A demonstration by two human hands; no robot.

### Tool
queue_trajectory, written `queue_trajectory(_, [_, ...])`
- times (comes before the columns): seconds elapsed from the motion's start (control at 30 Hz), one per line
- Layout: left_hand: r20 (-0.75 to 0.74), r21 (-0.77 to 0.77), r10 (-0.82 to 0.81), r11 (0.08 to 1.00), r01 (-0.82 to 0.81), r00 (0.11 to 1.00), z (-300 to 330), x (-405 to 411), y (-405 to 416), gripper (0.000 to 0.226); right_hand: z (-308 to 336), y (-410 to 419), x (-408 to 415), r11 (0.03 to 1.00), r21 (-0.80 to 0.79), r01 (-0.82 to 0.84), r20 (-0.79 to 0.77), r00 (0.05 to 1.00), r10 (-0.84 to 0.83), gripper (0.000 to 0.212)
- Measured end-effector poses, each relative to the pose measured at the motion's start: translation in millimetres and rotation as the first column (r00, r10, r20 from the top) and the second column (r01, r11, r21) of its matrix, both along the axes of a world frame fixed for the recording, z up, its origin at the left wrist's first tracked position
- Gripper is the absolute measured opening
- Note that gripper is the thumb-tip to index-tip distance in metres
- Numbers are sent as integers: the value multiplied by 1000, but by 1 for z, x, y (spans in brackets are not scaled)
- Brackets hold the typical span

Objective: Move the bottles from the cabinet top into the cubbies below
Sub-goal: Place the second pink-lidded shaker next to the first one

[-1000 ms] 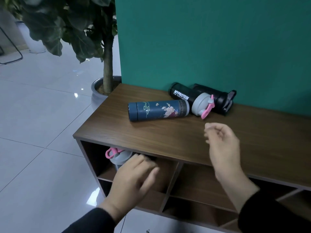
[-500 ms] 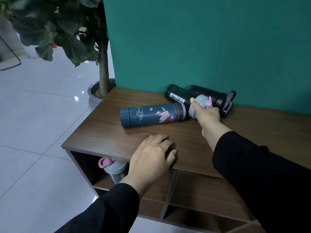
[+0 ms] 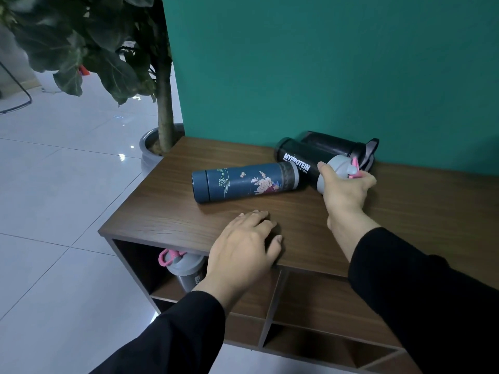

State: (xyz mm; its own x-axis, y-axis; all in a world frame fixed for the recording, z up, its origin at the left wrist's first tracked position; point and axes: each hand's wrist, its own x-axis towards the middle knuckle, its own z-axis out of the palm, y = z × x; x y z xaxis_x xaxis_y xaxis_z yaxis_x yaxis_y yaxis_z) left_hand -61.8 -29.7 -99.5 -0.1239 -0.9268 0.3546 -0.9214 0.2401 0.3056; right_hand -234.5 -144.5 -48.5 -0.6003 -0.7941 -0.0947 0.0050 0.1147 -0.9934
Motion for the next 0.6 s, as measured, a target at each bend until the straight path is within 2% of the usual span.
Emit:
queue_trajectory(0.23, [-51, 30, -46, 998, 48, 998, 4, 2, 1, 43, 0, 41, -30, 985, -163, 58, -102, 992, -76, 75])
queue_trajectory(0.33, [-174, 39, -67, 996, 75, 982, 7, 7, 3, 36, 14, 70, -44, 949, -312, 39, -172, 980, -97, 77])
queue_trajectory(0.4, [-365, 1, -90, 995, 97, 927, 11, 14, 9, 33, 31, 96, -52, 910, -415, -22, -239, 967, -86, 80])
queue_trajectory(0.47, [-483, -99, -121, 992, 83, 867, 16, 20, 23, 36, 53, 129, -55, 874, -471, -118, -330, 943, -50, 83])
queue_trajectory(0.53, [-511, -227, -164, 973, 52, 844, 19, 21, 47, 40, 73, 168, -57, 856, -462, -233, -454, 891, -3, 89])
queue_trajectory(0.6, [-494, -319, -236, 945, 78, 837, 22, 14, 83, 51, 87, 208, -53, 849, -382, -365, -585, 807, 84, 103])
